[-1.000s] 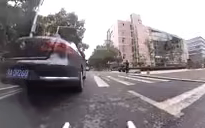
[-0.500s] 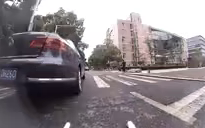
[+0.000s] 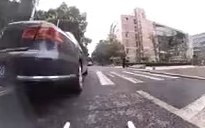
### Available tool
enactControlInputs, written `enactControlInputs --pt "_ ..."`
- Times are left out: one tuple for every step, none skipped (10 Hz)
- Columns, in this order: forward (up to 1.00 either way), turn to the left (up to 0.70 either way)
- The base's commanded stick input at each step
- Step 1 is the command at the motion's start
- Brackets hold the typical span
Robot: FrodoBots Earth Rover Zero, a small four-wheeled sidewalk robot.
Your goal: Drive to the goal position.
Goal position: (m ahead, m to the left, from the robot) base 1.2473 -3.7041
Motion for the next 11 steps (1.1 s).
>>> enactControlInputs --pt "0.45 0.0" --pt "0.45 0.0" --pt "0.45 0.0" --pt "0.45 0.0" --pt "0.45 0.0" --pt "0.45 0.0" --pt "0.45 0.0" --pt "0.45 0.0" --pt "0.45 0.0" --pt "0.45 0.0" --pt "0.45 0.0"
